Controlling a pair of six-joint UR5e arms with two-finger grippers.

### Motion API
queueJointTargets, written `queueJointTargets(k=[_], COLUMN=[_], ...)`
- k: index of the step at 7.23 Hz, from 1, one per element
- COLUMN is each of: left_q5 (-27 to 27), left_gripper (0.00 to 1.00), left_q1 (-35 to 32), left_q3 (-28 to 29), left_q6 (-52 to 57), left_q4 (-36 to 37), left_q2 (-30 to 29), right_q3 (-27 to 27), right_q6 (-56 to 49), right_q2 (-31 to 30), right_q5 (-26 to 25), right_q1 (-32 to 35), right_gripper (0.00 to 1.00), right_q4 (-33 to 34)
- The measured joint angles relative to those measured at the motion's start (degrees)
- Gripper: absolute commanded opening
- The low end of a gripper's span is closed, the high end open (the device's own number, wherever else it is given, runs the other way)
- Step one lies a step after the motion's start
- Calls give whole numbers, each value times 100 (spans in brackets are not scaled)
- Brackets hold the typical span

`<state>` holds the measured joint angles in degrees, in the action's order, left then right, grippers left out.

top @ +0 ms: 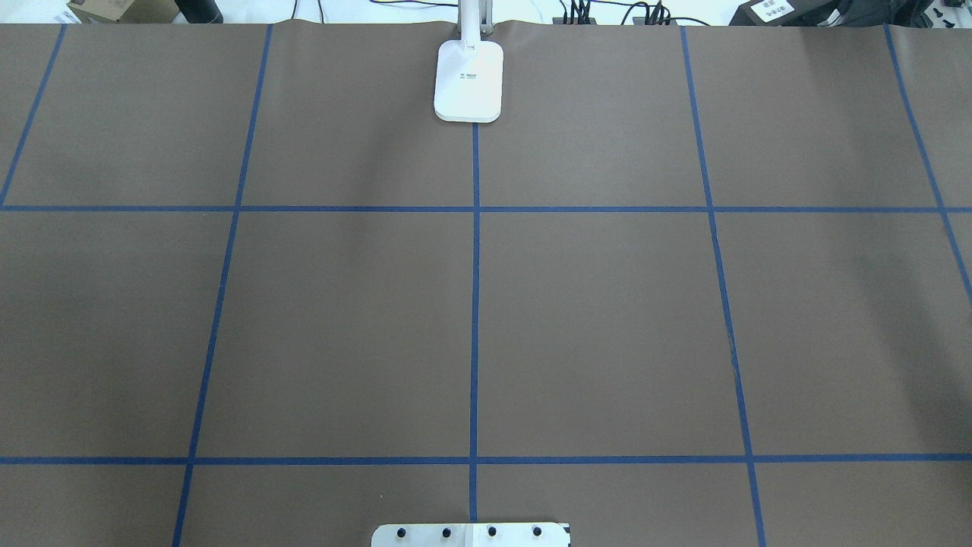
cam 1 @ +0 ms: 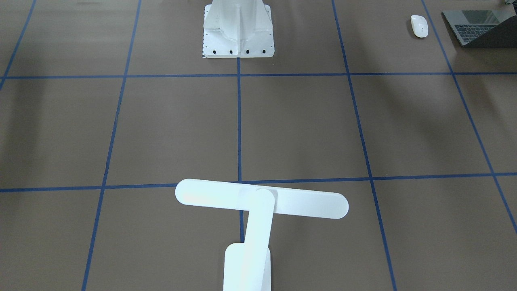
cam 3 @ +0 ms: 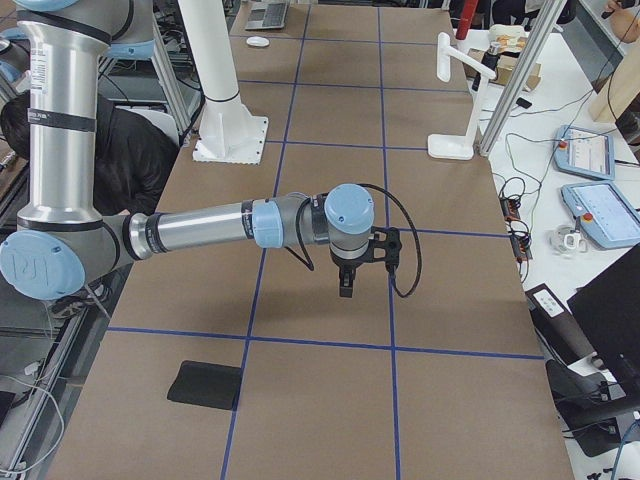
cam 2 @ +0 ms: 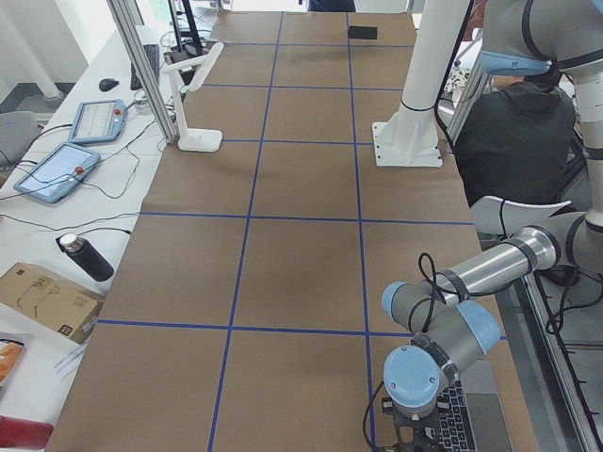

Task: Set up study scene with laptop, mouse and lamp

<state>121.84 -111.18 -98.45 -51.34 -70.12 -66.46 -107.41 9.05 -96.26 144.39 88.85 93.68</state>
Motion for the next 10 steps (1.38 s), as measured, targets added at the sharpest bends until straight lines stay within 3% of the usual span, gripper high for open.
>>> queueJointTargets(k=[3, 6, 10], left_q5=[-328, -608, -637], left_gripper=[0, 0, 0], left_q1=[-166, -188, 216], left_q3=[-1130, -1839, -2146], left_q6=[0, -1, -243], left_q4=[1233, 1785, 3667], left_q2=[-363, -916, -2745], right_q3=[10, 11, 10], right_q6=[6, -31, -33], right_q2=[-23, -170, -280], right_q5=[11, -14, -73], right_q1=[0, 0, 0], right_gripper=[99, 99, 99], right_q4=[12, -30, -43])
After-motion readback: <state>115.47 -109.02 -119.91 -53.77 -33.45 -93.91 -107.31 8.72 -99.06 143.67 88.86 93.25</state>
